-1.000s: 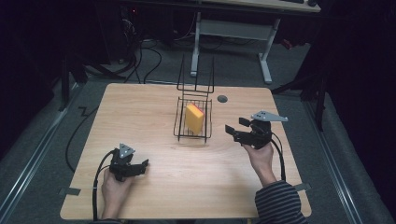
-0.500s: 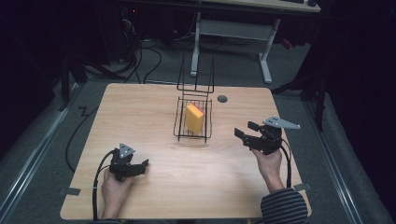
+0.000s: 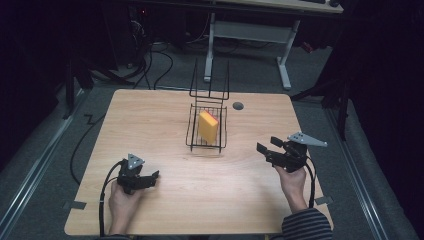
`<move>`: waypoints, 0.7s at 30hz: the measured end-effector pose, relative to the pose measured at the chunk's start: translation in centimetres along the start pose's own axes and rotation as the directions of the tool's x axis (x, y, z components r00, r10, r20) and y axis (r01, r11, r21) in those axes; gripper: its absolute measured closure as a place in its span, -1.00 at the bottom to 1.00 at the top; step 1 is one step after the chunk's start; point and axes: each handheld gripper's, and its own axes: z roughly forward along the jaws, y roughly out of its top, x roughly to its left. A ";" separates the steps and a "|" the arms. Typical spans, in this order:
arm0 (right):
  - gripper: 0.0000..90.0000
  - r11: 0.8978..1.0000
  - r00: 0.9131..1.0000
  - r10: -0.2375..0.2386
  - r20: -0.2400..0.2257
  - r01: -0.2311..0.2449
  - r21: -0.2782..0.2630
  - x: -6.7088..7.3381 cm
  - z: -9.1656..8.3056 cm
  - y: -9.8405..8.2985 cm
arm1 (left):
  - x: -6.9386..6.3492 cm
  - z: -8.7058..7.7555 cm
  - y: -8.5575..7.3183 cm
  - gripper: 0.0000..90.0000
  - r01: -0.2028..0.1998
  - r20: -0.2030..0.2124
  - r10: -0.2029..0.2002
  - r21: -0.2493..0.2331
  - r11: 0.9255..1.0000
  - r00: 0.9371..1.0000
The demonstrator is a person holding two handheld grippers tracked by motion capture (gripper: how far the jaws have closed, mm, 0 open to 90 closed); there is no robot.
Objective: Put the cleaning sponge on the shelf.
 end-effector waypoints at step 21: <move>-0.33 0.999 0.999 0.041 0.022 -0.042 0.035 -1.3 -0.3 -3.1 | 0.0 0.0 0.0 -0.54 0.000 0.000 0.000 0.000 1.000 1.000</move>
